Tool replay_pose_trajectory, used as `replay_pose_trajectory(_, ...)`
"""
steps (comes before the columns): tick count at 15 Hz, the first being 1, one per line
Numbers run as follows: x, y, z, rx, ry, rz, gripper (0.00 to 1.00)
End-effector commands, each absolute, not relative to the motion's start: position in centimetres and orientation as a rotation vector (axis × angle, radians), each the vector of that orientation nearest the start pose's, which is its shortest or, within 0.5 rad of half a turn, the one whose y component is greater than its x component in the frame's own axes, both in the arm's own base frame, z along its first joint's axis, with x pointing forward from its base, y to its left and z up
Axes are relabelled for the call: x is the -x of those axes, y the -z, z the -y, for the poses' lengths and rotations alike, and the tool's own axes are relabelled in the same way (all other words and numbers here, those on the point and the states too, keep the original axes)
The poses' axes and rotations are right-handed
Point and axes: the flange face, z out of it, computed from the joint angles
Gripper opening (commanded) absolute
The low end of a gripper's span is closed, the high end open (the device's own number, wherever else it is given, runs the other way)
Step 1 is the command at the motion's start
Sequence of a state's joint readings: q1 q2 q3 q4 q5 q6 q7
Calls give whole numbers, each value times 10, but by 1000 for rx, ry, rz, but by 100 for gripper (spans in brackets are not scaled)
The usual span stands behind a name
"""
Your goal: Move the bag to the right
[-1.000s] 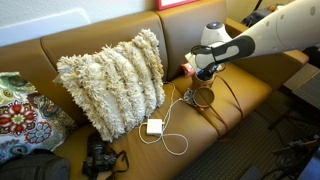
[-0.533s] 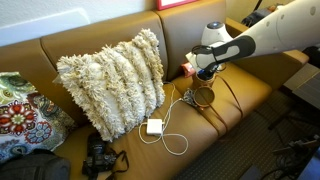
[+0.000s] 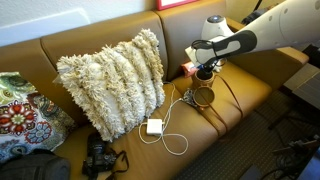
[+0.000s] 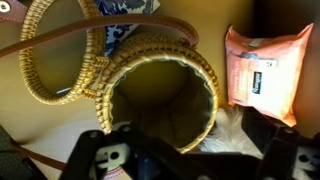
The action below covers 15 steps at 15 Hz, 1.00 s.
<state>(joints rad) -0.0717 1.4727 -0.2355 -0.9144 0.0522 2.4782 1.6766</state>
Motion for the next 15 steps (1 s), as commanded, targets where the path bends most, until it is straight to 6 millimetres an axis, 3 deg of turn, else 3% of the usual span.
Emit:
replay_pose_trajectory(1, -736, 22, 157, 1976, 387, -2508, 100)
replay_pose_trajectory(8, -748, 6, 162, 1886, 538, -2500, 100)
replay_pose_trajectory(15, -744, 12, 161, 1908, 473, -2524, 100)
